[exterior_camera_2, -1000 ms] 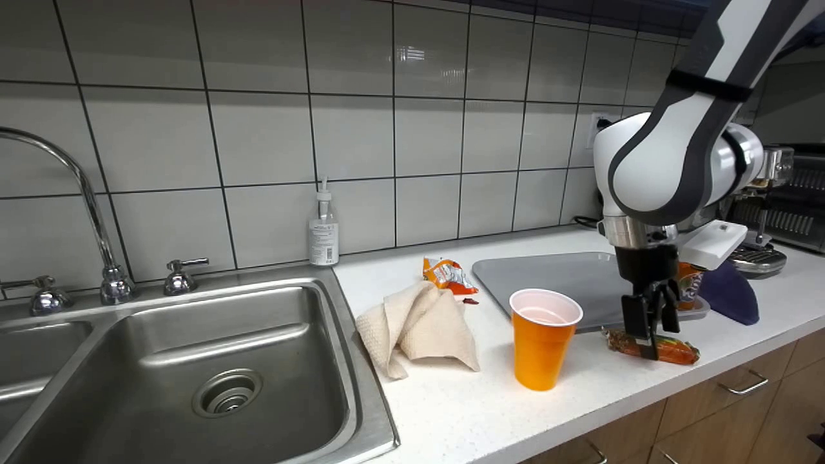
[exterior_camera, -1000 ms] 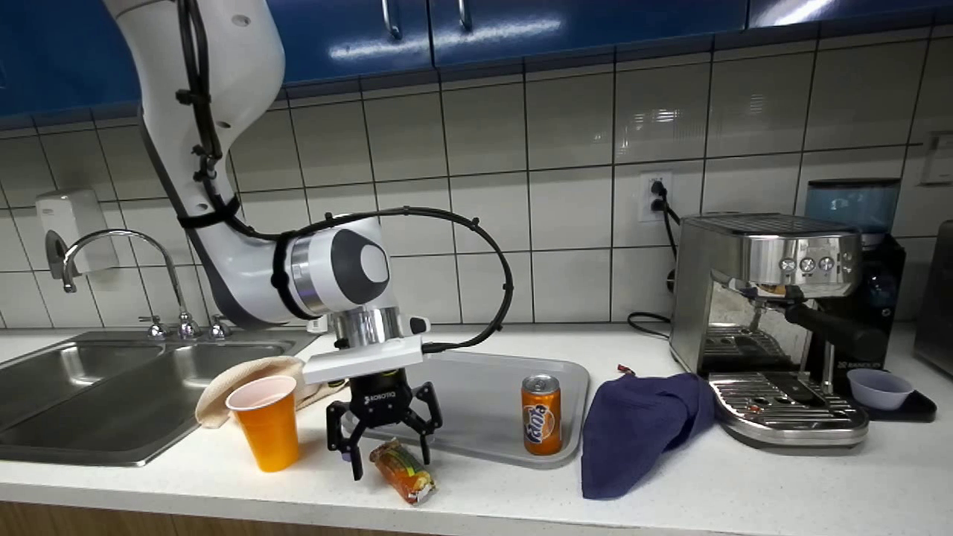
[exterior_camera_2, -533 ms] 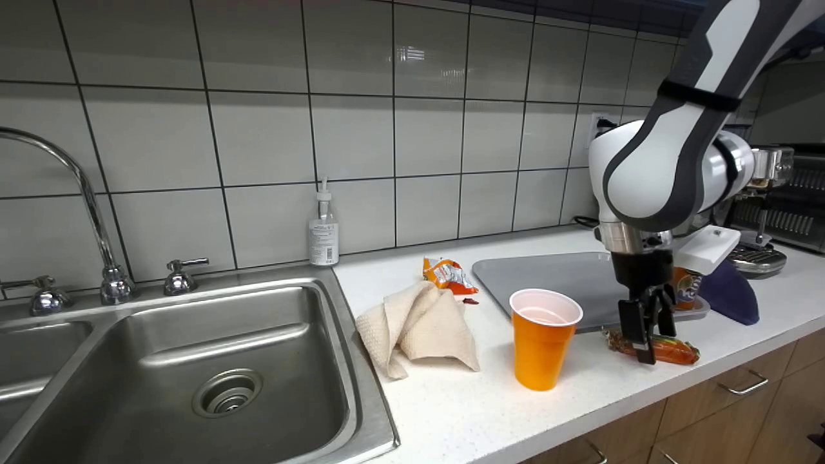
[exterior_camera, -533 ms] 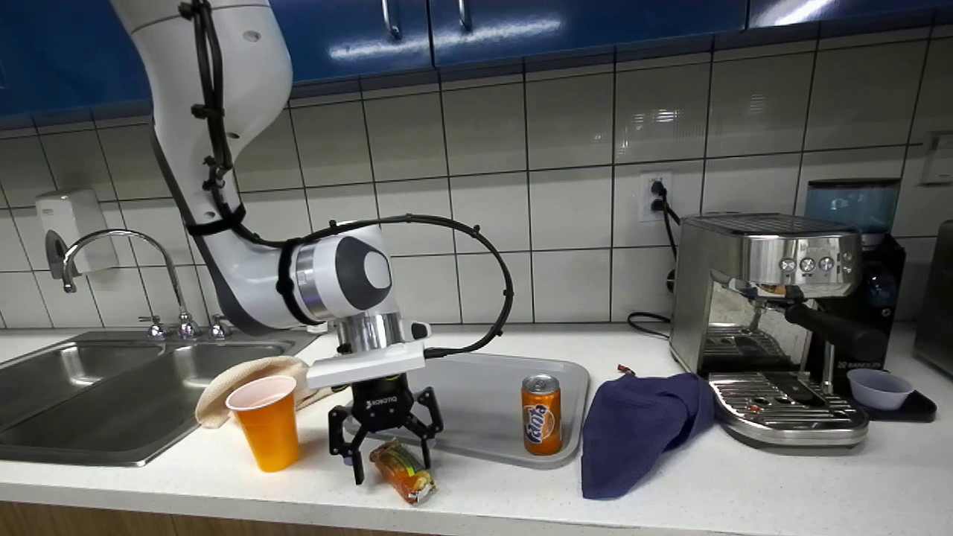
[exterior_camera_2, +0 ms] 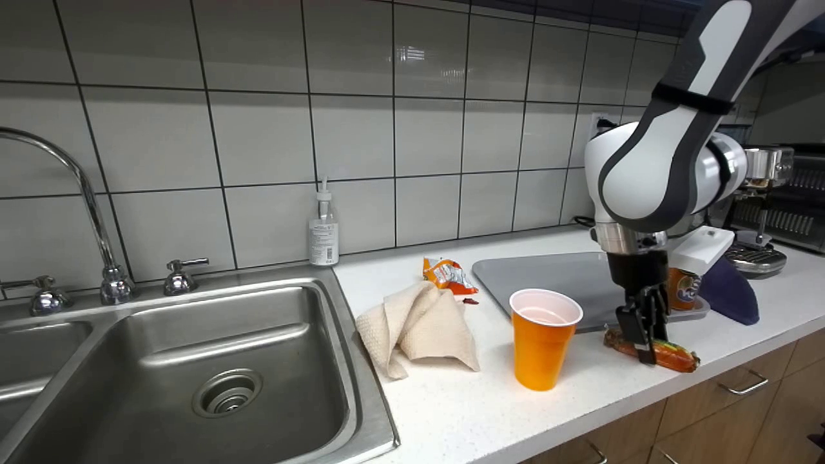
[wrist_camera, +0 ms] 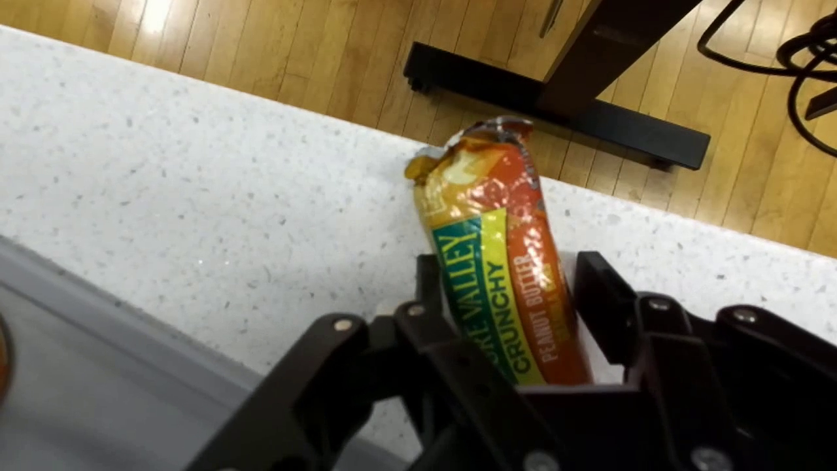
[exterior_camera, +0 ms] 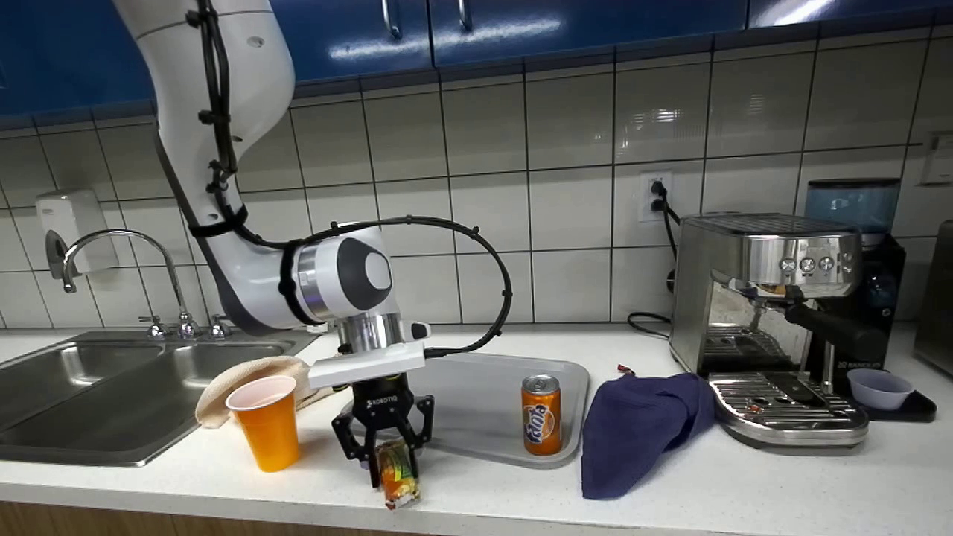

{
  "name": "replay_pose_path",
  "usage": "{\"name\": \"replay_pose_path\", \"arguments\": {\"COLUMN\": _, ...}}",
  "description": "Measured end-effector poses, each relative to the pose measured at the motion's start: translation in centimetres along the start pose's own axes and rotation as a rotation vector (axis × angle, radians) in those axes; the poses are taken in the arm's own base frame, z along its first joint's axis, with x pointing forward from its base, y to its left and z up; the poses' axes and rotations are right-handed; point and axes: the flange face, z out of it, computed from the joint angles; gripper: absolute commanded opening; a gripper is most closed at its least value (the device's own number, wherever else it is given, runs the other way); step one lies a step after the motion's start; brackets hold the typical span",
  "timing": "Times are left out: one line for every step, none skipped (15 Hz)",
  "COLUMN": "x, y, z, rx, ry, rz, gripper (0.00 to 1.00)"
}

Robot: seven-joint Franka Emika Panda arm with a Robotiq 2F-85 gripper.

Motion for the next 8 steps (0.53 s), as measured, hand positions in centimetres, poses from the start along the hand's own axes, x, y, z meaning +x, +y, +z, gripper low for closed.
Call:
{"name": "replay_pose_path", "arguments": {"x": 0.02, "y": 0.01, "z": -0.01, "rx": 0.0, "ry": 0.0, "rz": 0.0, "gripper": 0.19}}
{"name": "replay_pose_path", "arguments": {"x": 0.02, "y": 0.02, "z": -0.02, "rx": 0.0, "ry": 0.0, "rz": 0.0, "gripper": 0.18}}
{"name": "replay_pose_path", "arguments": {"x": 0.02, "y": 0.03, "z": -0.02, "rx": 0.0, "ry": -0.001, "rz": 0.0, "gripper": 0.18}}
{"name": "replay_pose_path", "arguments": {"x": 0.02, "y": 0.03, "z": -0.02, "rx": 0.0, "ry": -0.001, "rz": 0.0, "gripper": 0.18}}
{"name": "replay_pose_path", "arguments": {"x": 0.02, "y": 0.03, "z": -0.02, "rx": 0.0, "ry": -0.001, "rz": 0.0, "gripper": 0.18}}
{"name": "replay_pose_path", "arguments": {"x": 0.02, "y": 0.03, "z": -0.03, "rx": 0.0, "ry": -0.001, "rz": 0.0, "gripper": 0.18}}
{"name": "replay_pose_path", "arguments": {"x": 0.02, "y": 0.03, "z": -0.03, "rx": 0.0, "ry": -0.001, "rz": 0.0, "gripper": 0.18}}
{"name": "replay_pose_path", "arguments": {"x": 0.01, "y": 0.03, "z": -0.03, "rx": 0.0, "ry": -0.001, "rz": 0.001, "gripper": 0.18}}
